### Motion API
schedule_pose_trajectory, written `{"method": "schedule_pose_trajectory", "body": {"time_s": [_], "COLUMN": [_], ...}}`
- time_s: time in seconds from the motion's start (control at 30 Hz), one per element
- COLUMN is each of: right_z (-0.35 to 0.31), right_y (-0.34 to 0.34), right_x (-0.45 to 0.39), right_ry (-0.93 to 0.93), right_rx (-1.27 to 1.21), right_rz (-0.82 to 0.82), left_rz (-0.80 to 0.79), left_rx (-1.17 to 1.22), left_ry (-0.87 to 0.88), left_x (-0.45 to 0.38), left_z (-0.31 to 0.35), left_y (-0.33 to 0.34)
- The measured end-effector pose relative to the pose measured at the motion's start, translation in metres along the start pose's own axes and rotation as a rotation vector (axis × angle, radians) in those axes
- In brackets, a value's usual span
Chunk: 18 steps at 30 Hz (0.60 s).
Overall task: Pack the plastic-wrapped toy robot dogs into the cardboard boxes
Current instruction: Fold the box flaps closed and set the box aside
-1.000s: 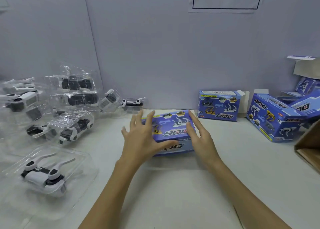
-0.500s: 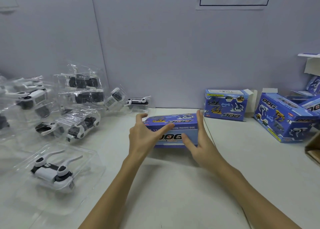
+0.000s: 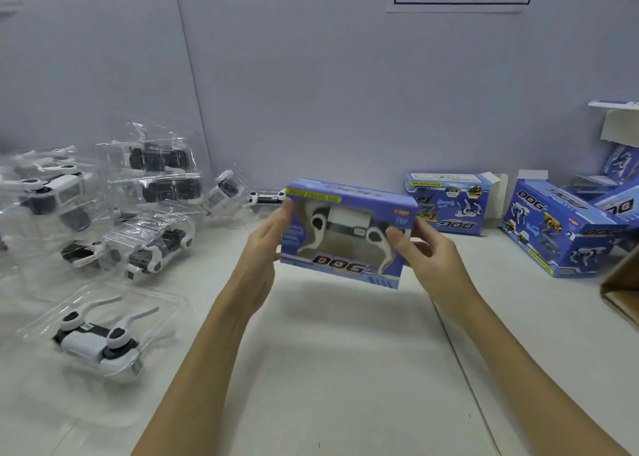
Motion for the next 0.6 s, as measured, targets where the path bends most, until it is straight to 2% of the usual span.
{"method": "schedule_pose_trajectory", "body": {"time_s": [0.07,0.1,0.2,0.33,0.5,0.6], "right_z": [-0.004,-0.005,-0.006,-0.004,-0.004,-0.004], "right_y": [0.004,0.006,0.013,0.023,0.014,0.014], "right_x": [0.000,0.001,0.004,0.010,0.010,0.008], "right_ry": [0.055,0.065,0.069,0.012,0.005,0.038], "right_rx": [-0.073,-0.089,-0.205,-0.183,-0.061,-0.068], "right_rz": [0.057,0.095,0.182,0.161,0.103,0.065], "left_rz": [-0.111,-0.117,-0.017,0.040,0.008,-0.003], "left_rx": [-0.020,-0.013,0.022,0.069,0.136,0.177], "left_ry": [0.027,0.046,0.080,0.050,0.048,0.042], "left_x": [0.004,0.006,0.007,0.008,0.004,0.001], "left_z": [-0.005,-0.007,-0.014,-0.024,-0.031,-0.034], "left_y": [0.010,0.015,0.026,0.038,0.033,0.030]}}
Point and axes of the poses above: each hand's wrist, its own x-axis away from the middle knuckle, its own y-axis out of the palm, z = x × y, the point moved 2 cm from there along -x, towards the middle knuckle, and after that the axes turned 3 degrees about x, right-handed, at the moved point
